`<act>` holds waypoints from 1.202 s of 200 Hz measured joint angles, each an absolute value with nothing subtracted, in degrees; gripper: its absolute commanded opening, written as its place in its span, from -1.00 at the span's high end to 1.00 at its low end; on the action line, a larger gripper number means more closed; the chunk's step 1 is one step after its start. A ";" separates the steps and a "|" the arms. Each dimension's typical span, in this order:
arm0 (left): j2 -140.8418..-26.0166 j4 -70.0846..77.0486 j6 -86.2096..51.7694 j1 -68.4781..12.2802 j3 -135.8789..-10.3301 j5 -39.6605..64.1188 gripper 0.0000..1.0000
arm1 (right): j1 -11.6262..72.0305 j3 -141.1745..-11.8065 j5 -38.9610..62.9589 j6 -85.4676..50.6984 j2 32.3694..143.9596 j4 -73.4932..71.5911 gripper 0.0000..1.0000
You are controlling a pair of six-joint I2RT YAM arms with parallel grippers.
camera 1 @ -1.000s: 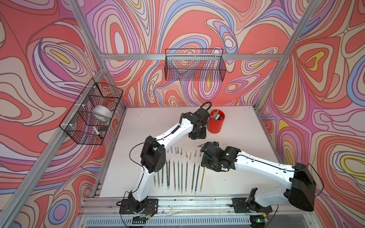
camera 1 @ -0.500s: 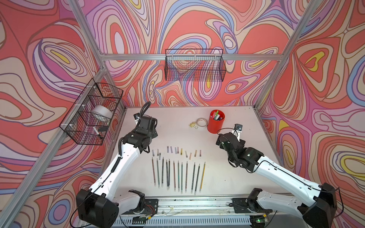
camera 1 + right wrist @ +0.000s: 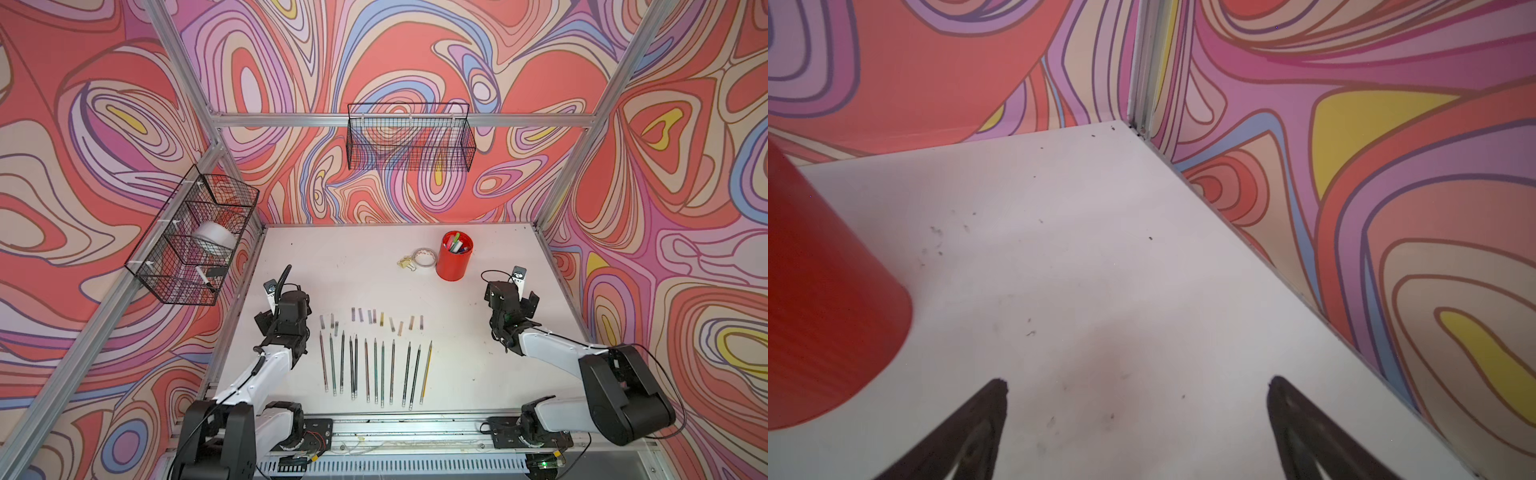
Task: Remove the protective cover of the pencils
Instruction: Reset both arms
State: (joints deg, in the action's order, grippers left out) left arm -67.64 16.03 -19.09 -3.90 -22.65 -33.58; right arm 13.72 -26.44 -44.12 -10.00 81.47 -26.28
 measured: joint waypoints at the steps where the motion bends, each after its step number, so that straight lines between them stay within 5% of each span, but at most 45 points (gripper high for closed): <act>1: -67.96 16.53 -18.98 -3.88 -22.48 -33.52 -1.00 | 13.58 -26.26 -43.94 -9.80 81.67 -26.70 -0.96; 77: -85.52 42.33 -6.72 -2.66 -21.37 -19.94 -0.99 | 4.49 -19.42 -22.98 -3.01 96.92 -63.16 -0.91; 240: -88.40 50.98 -1.06 -3.86 -20.51 -11.77 -1.00 | 3.49 -25.43 -16.27 -2.42 98.78 -58.59 -0.97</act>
